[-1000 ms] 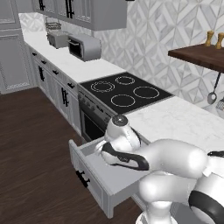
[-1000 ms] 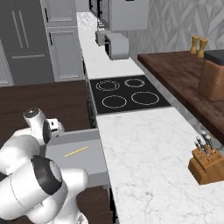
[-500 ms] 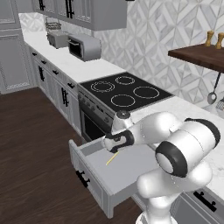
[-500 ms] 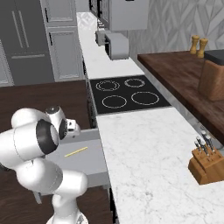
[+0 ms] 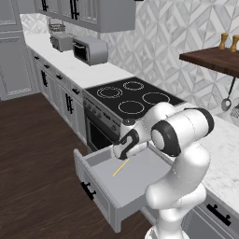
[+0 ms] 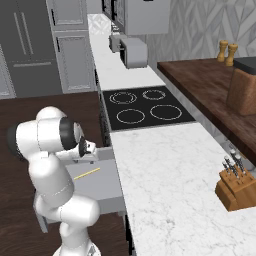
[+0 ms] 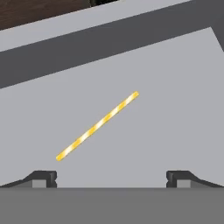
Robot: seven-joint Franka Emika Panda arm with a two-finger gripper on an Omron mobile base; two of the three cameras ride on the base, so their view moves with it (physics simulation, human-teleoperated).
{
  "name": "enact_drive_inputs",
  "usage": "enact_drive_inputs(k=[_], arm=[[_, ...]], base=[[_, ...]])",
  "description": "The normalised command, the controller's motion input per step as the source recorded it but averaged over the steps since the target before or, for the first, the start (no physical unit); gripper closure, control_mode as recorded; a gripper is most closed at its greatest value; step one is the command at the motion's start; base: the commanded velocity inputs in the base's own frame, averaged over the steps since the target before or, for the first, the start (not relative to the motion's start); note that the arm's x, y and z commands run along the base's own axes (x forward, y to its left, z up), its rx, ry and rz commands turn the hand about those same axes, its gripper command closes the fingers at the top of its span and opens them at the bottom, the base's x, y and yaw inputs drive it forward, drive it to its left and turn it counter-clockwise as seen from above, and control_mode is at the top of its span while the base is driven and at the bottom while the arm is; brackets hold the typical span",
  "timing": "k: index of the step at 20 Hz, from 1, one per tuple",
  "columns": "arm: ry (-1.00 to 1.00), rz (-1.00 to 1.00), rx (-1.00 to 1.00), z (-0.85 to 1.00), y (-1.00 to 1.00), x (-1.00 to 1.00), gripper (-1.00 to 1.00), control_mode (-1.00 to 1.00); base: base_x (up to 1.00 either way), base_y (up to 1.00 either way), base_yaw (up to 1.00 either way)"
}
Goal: Take a straw from the drawer in front and place it inside the glass cup on the dining counter.
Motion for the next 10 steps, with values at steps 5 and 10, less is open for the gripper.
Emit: enact_drive_inputs(k=[5, 10], arm=[[0.03, 0.00, 0.07, -0.64, -0.02, 0.39, -1.00, -1.00], [0.00, 0.00, 0.04, -0.60, 0.00, 0.38, -1.00, -1.00]], base=[[0.00, 0.00, 0.00], [0.00, 0.00, 0.00]])
